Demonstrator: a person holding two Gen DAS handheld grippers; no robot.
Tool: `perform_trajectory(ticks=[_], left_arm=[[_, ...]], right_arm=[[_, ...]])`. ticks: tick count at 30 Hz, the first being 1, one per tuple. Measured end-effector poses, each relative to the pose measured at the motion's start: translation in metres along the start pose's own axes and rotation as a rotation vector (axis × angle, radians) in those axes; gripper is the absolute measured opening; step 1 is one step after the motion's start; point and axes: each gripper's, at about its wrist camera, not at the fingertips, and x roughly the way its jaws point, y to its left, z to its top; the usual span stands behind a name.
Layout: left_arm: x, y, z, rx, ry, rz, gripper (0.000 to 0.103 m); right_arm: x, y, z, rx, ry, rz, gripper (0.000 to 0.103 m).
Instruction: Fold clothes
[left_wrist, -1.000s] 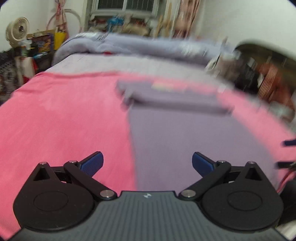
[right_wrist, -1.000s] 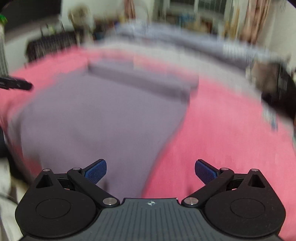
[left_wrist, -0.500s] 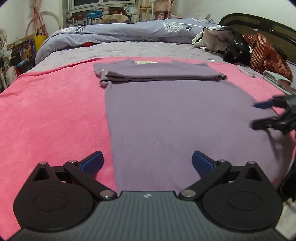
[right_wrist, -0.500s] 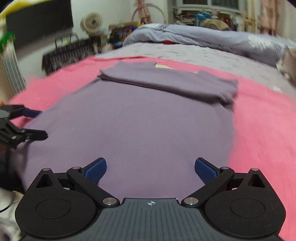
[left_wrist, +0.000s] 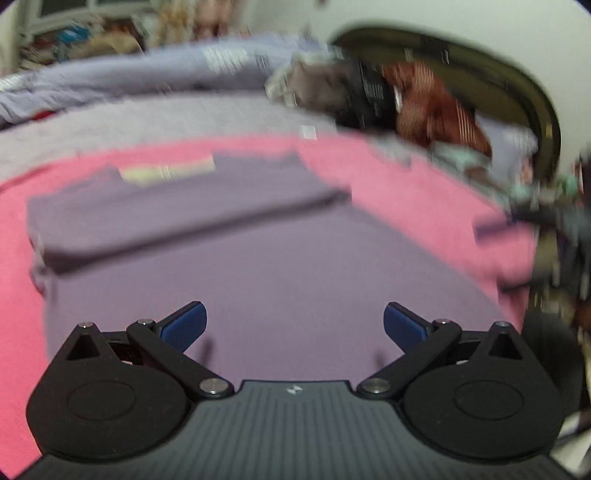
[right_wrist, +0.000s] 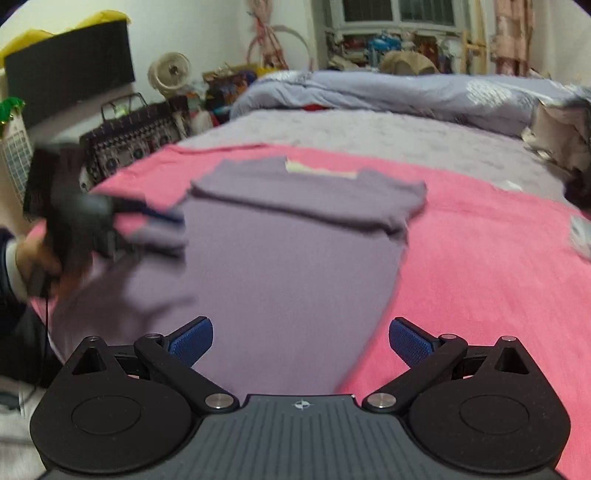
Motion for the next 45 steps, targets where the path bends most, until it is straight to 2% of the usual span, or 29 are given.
perform_trajectory(ticks=[1,4,9,17,22,26,28,32,34,38,41,45], left_arm=[[0.003,-0.002,-0.008,0.018,0.029,0.001,0.102],[-0.021,-0.007,-0.046,0.073,-0.009,0.020,0.102],[-0.062,-0.011,-0.086,0.050,-0.003,0.071,0.102],[-0.095,-0.031,-0.114,0.075,0.015,0.177,0.103],[-0.097,-0.052,-0.119,0.194,0.034,0.266,0.103],[-0.106,-0.064,-0.129,0.250,0.055,0.301,0.103],[-0.116,-0.062,-0.134,0.184,0.047,0.289,0.103],[-0.138,-0.041,-0.143,-0.074,-0.010,0.202,0.103],[-0.144,-0.031,-0.145,-0.164,-0.015,0.173,0.103],[-0.147,-0.028,-0.145,-0.193,-0.008,0.134,0.103],[-0.143,-0.021,-0.145,-0.226,-0.012,0.102,0.103],[-0.137,-0.007,-0.146,-0.283,-0.013,0.066,0.103]], right_arm=[[0.008,0.004,0.002,-0.011,0.002,0.002,0.103],[0.032,0.017,0.008,-0.042,0.008,0.006,0.103],[0.071,0.039,0.019,-0.095,0.018,0.014,0.103],[0.127,0.070,0.032,-0.171,0.035,0.029,0.103],[0.063,0.045,-0.013,-0.110,0.046,0.050,0.103],[0.013,0.046,-0.044,-0.177,0.077,-0.038,0.103],[-0.002,0.043,-0.057,-0.148,0.115,-0.045,0.103],[-0.017,0.017,-0.070,0.082,0.103,0.075,0.103],[-0.024,0.004,-0.077,0.197,0.097,0.135,0.103],[-0.036,-0.020,-0.089,0.410,0.087,0.242,0.103],[-0.029,-0.029,-0.089,0.424,0.097,0.257,0.103],[-0.019,-0.030,-0.083,0.374,0.121,0.268,0.103]])
